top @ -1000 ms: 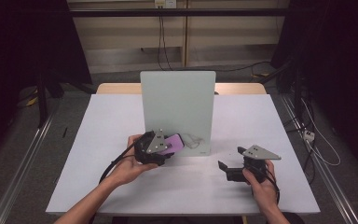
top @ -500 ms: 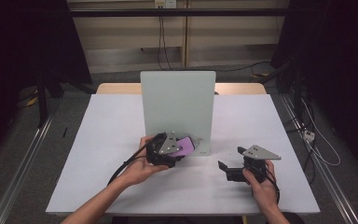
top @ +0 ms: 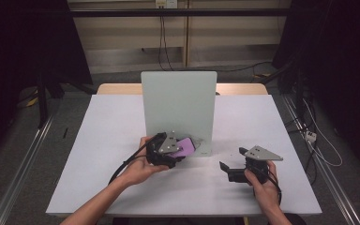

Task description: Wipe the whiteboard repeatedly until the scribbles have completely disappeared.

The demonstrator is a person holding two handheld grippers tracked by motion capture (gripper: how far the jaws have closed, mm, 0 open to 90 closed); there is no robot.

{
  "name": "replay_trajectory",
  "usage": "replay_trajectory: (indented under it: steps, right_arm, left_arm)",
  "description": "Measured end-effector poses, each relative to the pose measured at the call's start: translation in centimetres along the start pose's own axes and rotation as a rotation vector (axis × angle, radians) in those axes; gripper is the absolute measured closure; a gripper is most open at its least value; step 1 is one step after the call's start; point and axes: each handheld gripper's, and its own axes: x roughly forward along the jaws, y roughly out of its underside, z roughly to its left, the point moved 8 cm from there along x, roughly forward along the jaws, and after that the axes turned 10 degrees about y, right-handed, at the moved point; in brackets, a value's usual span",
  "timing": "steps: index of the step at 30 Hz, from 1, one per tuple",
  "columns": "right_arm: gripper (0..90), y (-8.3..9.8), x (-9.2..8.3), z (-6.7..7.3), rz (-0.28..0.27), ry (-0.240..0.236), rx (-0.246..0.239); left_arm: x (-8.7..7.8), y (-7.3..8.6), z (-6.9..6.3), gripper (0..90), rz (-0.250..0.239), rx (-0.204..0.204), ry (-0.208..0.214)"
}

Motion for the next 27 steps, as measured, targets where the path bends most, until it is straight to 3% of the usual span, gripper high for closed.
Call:
replay_trajectory:
  steps: [6, 8, 10, 17, 27]
  right_arm:
    - [5.6, 0.0, 0.1, 0.1, 0.001, -0.001, -0.002]
    - [5.6, 0.0, 0.1, 0.1, -0.001, -0.002, -0.004]
    - [5.6, 0.0, 0.1, 0.1, 0.002, 0.0, 0.0]
    - [5.6, 0.0, 0.1, 0.1, 0.0, 0.0, -0.004]
    - [5.7, 0.0, 0.1, 0.1, -0.001, -0.001, -0.005]
  left_arm:
    - [-3.3, -0.7, 2.1, 40.6, -0.082, -0.038, -0.072]
    - [-3.7, -0.5, 2.3, 40.6, -0.083, -0.041, -0.079]
    - [-3.4, -0.2, 2.0, 40.6, -0.06, -0.022, -0.081]
    - [-1.9, 0.5, 1.0, 40.6, -0.028, -0.017, -0.045]
    - [0.8, 0.5, -0.7, 40.6, 0.019, -0.004, 0.015]
